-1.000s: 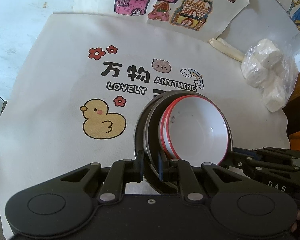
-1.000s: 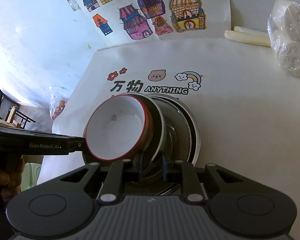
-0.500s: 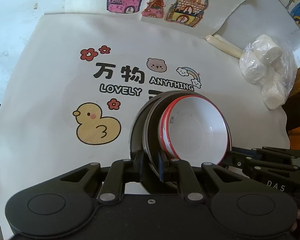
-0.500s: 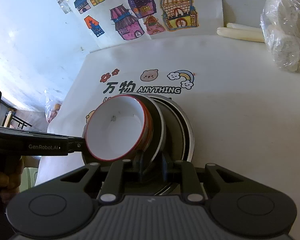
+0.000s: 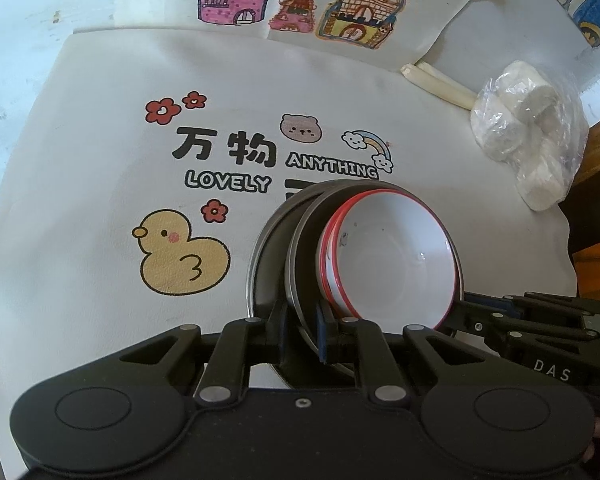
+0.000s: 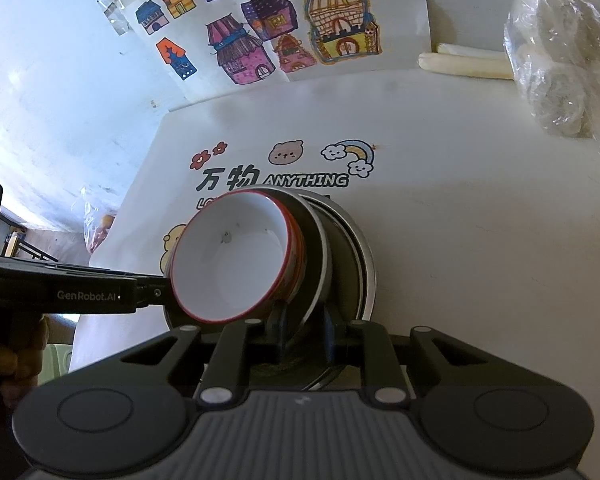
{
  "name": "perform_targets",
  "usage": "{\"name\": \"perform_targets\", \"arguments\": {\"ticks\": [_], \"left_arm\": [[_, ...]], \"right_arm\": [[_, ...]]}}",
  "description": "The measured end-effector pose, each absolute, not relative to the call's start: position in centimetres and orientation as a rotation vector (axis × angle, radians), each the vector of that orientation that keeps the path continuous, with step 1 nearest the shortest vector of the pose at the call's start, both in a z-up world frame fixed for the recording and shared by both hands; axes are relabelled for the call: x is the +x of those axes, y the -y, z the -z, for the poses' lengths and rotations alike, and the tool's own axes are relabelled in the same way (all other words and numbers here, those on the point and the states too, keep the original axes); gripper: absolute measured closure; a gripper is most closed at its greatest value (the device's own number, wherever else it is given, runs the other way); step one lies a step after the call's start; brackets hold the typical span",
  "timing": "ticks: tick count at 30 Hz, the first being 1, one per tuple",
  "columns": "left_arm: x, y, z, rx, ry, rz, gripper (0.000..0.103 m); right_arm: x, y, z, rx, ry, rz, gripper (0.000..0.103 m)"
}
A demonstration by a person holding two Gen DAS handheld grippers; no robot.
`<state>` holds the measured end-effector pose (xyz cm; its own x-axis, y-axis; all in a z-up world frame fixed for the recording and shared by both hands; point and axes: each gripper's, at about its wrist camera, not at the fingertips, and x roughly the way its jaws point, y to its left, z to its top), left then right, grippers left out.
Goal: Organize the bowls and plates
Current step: 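Lower the bowl stack onto the steel plates with both grippers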
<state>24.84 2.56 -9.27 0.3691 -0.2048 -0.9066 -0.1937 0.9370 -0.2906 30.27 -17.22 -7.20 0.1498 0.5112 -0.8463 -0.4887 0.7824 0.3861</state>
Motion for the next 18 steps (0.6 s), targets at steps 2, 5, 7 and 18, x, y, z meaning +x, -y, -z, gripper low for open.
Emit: {"name": "perform_targets", "arguments": {"ticks": [2,5,7,18], "left_arm": [[24.82,-2.54,9.26,-0.380,-1.201,0.007,0.089],[24.82,-2.47,9.23,-0.375,-1.201,0.008,0.088],[24.83,-2.46,9.23,-0.375,-1.200,0.008,0.088],[24.38,-2.91,8.83,-0.370,-1.192,-0.012,0.074]], "right_arm": [[30.26,17.21,7.22,0.021,-1.225,-0.719,0.081],[30.20,17.15,7.24,0.019,-1.224,-0.718,0.080],[30.08,17.19,7.21,0.016,-1.222,-0.719,0.079],[29.74,17.36,6.76,0.010,-1.208,-0.716,0.073]]}}
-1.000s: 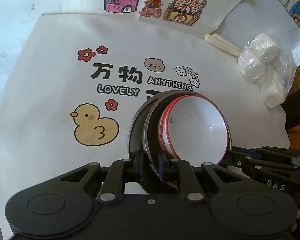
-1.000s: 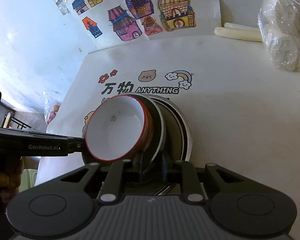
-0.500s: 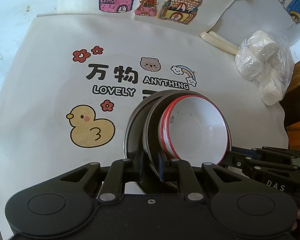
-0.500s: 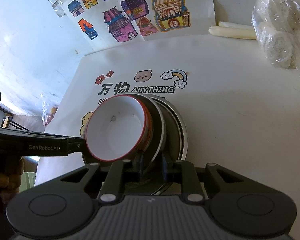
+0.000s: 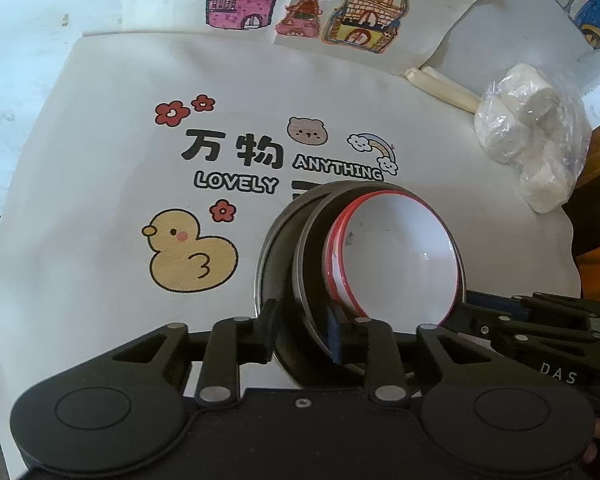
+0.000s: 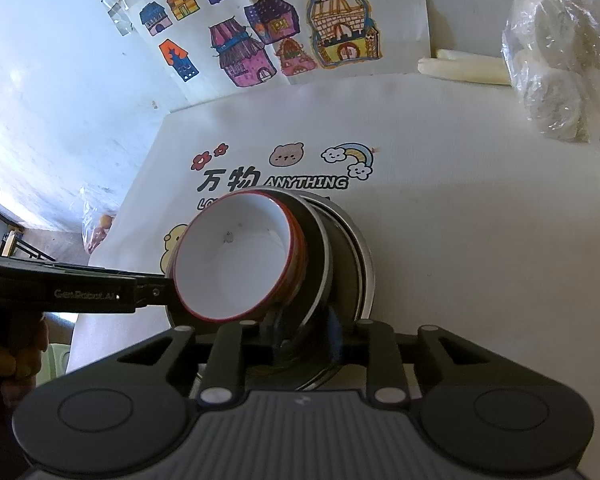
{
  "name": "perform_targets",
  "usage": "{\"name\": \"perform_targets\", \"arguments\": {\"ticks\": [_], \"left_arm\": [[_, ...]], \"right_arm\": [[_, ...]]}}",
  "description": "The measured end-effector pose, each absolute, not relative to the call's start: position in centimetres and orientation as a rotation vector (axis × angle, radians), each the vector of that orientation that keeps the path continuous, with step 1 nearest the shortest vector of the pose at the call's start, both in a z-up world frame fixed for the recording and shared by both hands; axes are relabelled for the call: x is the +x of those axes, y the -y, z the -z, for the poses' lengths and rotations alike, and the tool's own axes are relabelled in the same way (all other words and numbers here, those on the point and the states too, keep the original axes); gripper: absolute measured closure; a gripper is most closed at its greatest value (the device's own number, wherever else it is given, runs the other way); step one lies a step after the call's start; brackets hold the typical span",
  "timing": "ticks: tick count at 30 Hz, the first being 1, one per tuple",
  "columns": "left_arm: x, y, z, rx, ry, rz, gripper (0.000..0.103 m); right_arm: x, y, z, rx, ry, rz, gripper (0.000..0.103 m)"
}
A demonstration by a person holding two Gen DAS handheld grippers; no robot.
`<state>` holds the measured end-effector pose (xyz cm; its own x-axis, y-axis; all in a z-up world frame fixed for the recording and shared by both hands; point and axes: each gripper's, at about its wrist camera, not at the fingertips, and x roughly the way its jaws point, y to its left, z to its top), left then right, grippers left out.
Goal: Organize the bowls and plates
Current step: 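Lower the bowl stack onto the steel plates with both grippers, then open both grippers and pull them back from the stack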
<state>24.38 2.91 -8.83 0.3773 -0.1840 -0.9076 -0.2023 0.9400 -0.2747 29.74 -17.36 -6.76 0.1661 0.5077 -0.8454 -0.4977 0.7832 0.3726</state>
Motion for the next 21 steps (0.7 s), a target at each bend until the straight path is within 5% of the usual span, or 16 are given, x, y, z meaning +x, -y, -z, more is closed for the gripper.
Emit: {"name": "perform_targets", "arguments": {"ticks": [21], "left_arm": [[22.3,-3.2,7.2,-0.334,-1.133,-0.086,0.022]], "right_arm": [[28.1,18.7,5.6,0.025,-1.147,-0.685,0.044]]}}
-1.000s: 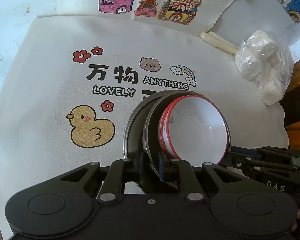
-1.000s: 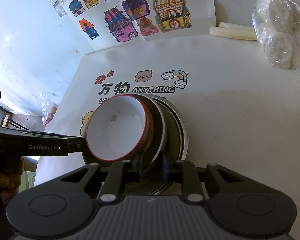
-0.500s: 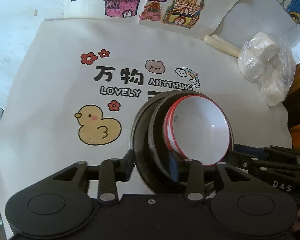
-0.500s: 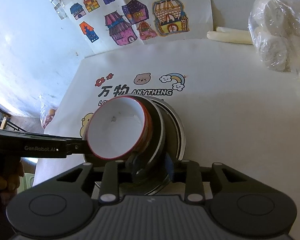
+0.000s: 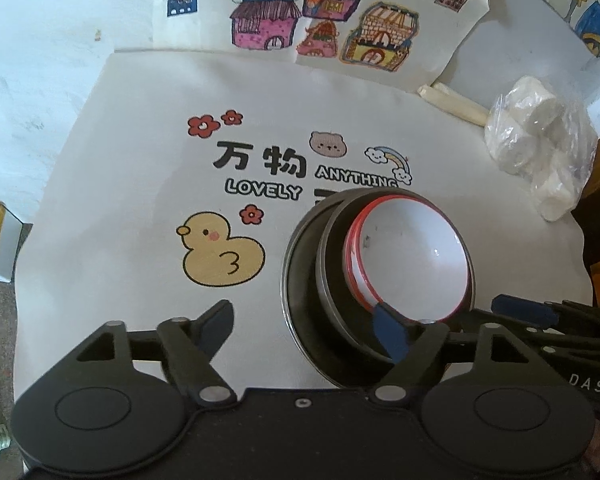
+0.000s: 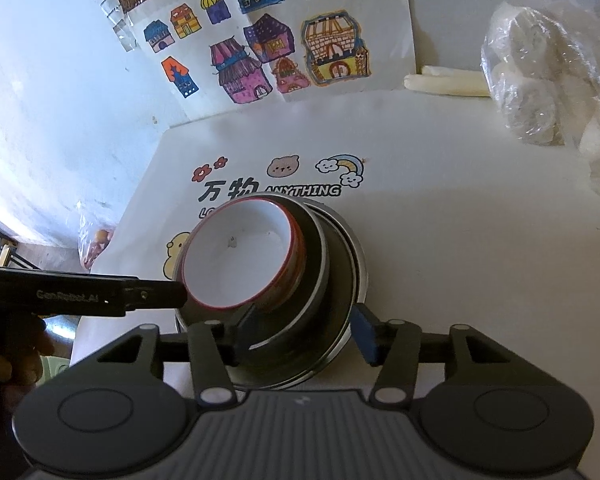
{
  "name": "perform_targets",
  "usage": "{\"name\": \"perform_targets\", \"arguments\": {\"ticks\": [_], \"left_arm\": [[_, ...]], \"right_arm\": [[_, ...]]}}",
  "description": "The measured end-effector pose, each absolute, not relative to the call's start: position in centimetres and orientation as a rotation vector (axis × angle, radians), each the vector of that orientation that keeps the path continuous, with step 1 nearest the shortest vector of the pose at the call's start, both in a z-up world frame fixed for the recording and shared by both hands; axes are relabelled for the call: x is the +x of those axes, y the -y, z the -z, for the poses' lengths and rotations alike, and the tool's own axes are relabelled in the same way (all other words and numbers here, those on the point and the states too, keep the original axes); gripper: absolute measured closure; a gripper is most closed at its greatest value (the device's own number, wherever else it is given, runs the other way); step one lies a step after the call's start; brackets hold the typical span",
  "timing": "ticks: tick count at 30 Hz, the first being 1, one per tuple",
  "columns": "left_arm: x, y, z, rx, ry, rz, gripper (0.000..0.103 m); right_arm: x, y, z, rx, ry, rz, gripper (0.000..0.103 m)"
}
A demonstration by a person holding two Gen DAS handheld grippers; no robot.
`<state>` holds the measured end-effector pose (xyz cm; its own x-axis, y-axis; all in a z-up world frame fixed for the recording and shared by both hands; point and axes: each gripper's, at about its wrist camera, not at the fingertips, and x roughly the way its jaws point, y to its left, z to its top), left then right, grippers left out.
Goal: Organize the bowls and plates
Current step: 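Open both grippers and pull them back from the stack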
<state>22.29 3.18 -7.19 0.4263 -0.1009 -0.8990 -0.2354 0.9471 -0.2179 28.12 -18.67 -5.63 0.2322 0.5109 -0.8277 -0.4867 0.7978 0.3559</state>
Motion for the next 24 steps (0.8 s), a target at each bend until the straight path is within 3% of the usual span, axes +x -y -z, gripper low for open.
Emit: {"name": "perform_targets", "arguments": {"ticks": [6,10,13,18,21,24], "left_arm": [[21.8,-2.9,6.6,-0.321,-1.108,-0.081,0.021],[21.4,-2.8,6.1,-0.316,-1.083,-0.089,0.009],[21.0,-2.7,5.7,-0.315,-1.065,-0.095,0.009],[20.4,-2.3,5.0,-0.309,-1.035,-0.109,0.009],[20.0,-2.0,4.6,-0.316,-1.014,-0.108,0.001],[19.5,-1.4,4.3,-0.317,-0.998,-0.109,0.001]], "right_arm": [[27.2,19.3,5.0,0.034,-1.113,-0.663,0.035],[26.9,20.0,4.4,0.051,-1.083,-0.651,0.027],[26.7,20.4,3.9,0.069,-1.060,-0.642,0.019],[26.6,21.2,3.5,0.087,-1.042,-0.632,0.015],[26.3,22.0,3.1,0.095,-1.030,-0.630,0.012],[26.0,22.8,2.8,0.110,-1.022,-0.629,0.005]]}}
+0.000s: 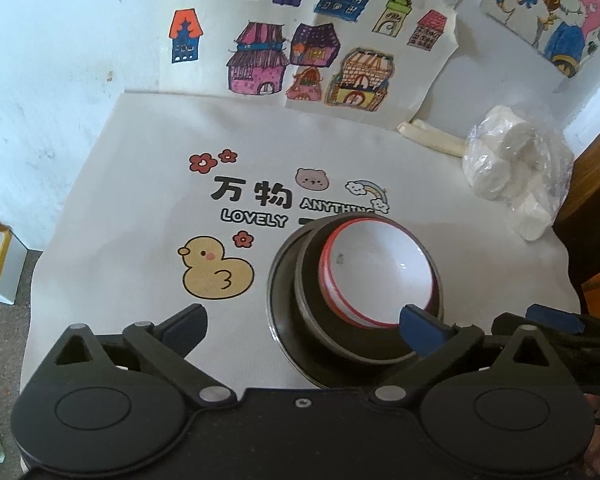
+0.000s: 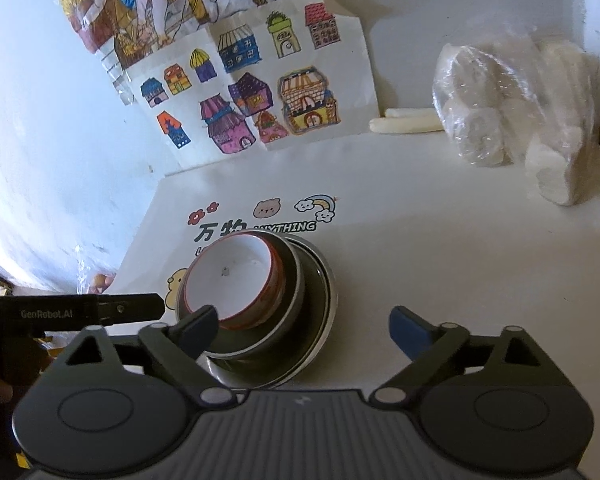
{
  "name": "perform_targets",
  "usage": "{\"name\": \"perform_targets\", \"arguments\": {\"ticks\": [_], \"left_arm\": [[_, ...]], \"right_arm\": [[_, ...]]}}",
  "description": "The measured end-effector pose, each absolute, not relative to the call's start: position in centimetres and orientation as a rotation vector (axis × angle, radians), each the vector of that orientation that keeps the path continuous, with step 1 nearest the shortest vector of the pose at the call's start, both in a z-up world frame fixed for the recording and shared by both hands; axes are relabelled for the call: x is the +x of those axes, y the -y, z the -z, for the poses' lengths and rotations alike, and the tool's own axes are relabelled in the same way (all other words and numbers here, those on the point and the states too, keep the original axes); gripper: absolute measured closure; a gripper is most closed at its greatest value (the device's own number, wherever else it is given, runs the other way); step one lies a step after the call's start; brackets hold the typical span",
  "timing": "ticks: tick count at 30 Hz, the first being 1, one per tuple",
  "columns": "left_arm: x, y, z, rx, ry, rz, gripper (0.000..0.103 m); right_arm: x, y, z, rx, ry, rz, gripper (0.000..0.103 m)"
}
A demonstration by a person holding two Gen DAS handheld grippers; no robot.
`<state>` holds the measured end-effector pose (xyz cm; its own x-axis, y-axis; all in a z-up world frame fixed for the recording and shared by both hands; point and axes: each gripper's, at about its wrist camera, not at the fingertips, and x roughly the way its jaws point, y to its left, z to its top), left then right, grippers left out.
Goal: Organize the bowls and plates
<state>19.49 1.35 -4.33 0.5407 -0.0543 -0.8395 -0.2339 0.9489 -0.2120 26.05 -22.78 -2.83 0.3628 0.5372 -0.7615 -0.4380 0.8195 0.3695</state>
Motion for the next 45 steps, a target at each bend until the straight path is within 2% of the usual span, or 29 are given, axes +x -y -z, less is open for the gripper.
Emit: {"name": "perform_targets", "arguments": {"ticks": [4,24,45], "left_arm": [[18.8,-0.6,3.7,-0.322,-0.987,-0.124,0.001],[13.1,3.7,1.5,-0.272,-0.888,-0.170,0.001],[7.5,6.4,0.9,-0.269,-0.855,-0.218,0.001]], "right_arm": [[25.5,24.0,2.2,0.110,-1.010,-0.632,0.000],[21.6,28.9,-0.4,0.087,-0.937,-0.675,0.000],[17.8,31.4,-0.8,0.059,-0.932,-0.726,0.000]]}}
